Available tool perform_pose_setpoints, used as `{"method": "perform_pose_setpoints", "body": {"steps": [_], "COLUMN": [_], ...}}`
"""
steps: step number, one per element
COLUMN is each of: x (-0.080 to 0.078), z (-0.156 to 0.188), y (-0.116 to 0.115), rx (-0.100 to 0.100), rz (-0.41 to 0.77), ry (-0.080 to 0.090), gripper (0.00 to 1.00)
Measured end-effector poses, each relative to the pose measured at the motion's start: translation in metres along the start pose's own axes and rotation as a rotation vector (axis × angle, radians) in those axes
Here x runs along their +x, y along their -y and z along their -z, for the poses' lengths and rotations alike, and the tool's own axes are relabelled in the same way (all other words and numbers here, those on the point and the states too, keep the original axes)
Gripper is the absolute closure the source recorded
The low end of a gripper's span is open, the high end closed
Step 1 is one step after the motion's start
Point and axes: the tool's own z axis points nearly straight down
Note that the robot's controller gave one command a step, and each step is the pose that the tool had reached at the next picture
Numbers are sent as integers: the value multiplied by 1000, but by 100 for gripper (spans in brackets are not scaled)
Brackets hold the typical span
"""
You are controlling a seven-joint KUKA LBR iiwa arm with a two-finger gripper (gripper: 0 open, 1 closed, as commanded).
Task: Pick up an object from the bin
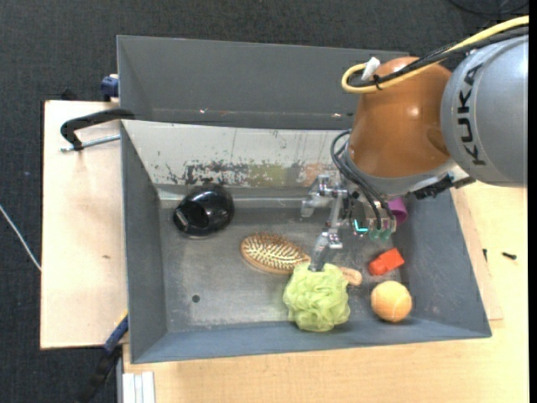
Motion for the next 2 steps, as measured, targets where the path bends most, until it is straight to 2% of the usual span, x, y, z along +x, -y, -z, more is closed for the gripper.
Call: {"method": "perform_pose_setpoints", "body": {"steps": [1, 2], "x": [-2, 18], "z": [4, -56], "y": [0, 8], "rx": [0, 0], "rz": [-1, 27], "ry": [9, 14], "gripper": [0, 0]}}
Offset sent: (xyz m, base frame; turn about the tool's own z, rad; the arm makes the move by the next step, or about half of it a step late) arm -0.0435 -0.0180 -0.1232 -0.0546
